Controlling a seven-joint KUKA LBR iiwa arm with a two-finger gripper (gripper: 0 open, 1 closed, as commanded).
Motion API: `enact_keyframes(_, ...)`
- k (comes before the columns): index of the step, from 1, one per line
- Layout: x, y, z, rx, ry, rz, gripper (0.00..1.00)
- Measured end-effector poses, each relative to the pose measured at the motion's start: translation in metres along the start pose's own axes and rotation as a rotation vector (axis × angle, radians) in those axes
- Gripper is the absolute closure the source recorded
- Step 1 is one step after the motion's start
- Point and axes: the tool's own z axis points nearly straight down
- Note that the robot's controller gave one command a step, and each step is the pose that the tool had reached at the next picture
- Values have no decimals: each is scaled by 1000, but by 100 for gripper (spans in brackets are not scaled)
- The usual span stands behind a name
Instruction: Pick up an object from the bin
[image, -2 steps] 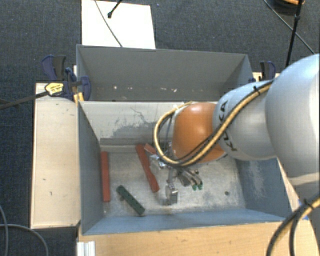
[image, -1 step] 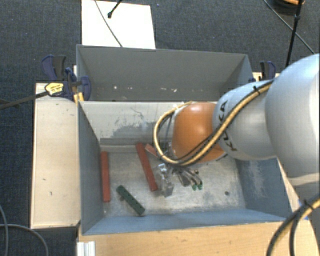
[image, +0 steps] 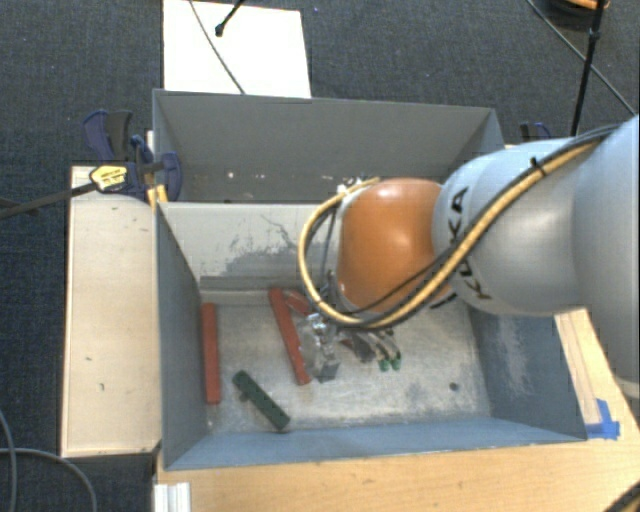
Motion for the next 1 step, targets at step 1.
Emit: enact_keyframes(1, -35, 62, -21, -1, 2, -114, 100)
